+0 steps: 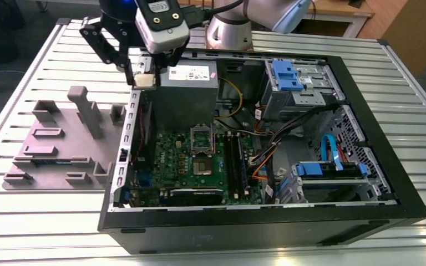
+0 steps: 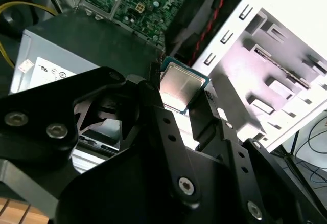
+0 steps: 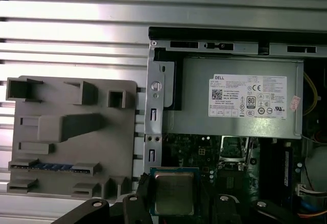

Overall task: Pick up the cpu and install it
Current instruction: 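Pick up the cpu and move it towards the insertion slot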

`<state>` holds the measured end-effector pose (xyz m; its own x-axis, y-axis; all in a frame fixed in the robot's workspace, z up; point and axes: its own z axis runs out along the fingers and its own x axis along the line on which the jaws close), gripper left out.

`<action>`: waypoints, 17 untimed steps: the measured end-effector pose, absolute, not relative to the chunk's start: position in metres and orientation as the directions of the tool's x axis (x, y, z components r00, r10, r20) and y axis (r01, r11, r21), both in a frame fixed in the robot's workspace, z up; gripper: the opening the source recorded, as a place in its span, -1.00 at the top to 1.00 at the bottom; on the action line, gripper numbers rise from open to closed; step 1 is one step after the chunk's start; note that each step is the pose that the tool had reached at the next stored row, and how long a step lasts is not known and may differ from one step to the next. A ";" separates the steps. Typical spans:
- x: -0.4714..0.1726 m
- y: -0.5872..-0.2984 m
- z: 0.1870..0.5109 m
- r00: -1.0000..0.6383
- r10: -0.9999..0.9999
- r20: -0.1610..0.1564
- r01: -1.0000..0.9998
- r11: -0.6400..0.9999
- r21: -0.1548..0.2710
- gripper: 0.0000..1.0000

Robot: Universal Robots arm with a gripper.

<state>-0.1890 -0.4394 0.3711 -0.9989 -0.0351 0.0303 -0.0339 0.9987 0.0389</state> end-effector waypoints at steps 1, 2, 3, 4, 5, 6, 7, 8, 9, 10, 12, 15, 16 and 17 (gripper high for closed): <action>-0.186 -0.439 0.371 -0.999 -0.035 0.030 -0.034 0.999 0.039 0.06; -0.183 -0.440 0.371 -0.999 -0.035 0.030 -0.034 0.999 0.039 0.06; -0.180 -0.440 0.371 -0.999 -0.035 0.030 -0.034 0.999 0.039 0.06; -0.177 -0.440 0.371 -0.999 -0.035 0.030 -0.034 0.999 0.039 0.06; -0.174 -0.440 0.371 -0.999 -0.035 0.030 -0.034 0.999 0.039 0.06; -0.171 -0.440 0.370 -0.999 -0.035 0.030 -0.034 0.999 0.039 0.06; -0.168 -0.440 0.370 -0.999 -0.035 0.030 -0.034 0.999 0.039 0.06; -0.165 -0.440 0.370 -0.999 -0.035 0.030 -0.034 0.999 0.039 0.06; -0.162 -0.441 0.370 -0.999 -0.035 0.031 -0.034 0.999 0.039 0.06; -0.159 -0.441 0.370 -0.999 -0.035 0.031 -0.034 0.999 0.039 0.06; -0.154 -0.441 0.369 -0.999 -0.035 0.031 -0.034 0.999 0.039 0.06; -0.144 -0.442 0.369 -0.999 -0.035 0.031 -0.034 0.999 0.039 0.06; -0.140 -0.442 0.369 -0.999 -0.035 0.031 -0.034 0.999 0.039 0.06; -0.137 -0.442 0.368 -0.999 -0.035 0.031 -0.034 0.999 0.039 0.06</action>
